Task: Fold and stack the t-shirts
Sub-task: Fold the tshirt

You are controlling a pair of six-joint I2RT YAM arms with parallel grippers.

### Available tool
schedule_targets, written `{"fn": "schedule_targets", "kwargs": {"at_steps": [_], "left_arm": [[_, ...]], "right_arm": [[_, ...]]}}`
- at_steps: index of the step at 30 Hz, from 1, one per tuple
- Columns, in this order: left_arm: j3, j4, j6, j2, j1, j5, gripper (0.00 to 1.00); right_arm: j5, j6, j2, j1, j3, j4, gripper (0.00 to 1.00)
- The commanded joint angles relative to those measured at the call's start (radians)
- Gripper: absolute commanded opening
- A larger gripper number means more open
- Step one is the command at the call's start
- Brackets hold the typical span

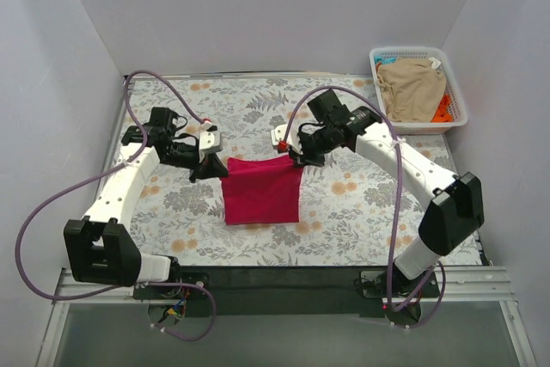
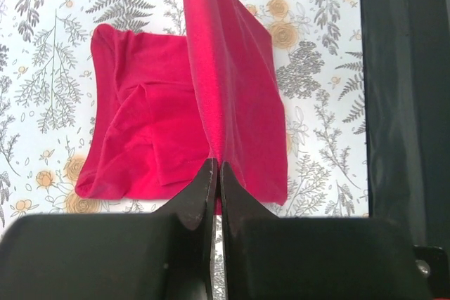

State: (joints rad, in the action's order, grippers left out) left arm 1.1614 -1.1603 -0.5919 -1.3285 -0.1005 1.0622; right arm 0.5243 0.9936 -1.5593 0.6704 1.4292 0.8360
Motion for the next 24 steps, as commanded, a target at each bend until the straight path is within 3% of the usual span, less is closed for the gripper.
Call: {"fn": "schedule_targets", "kwargs": {"at_steps": [1,15,24], "left_arm": [[0.024,0.099,0.029,-0.04,0.005,0.012,0.0],[0.075,0.384,0.211,-0.276,0.019,-0.071,0.0],[0.115,0.482,0.296,-0.393,0.019,-0.119,0.0]], "right_arm": [[0.037,0.036,-0.067,-0.043,0.085,-0.009,0.01],[0.045,0.06,-0.324,-0.121,0.217,-0.061,0.01],[0.031,0.04,-0.426,-0.146,0.249,-0.11,0.01]]}}
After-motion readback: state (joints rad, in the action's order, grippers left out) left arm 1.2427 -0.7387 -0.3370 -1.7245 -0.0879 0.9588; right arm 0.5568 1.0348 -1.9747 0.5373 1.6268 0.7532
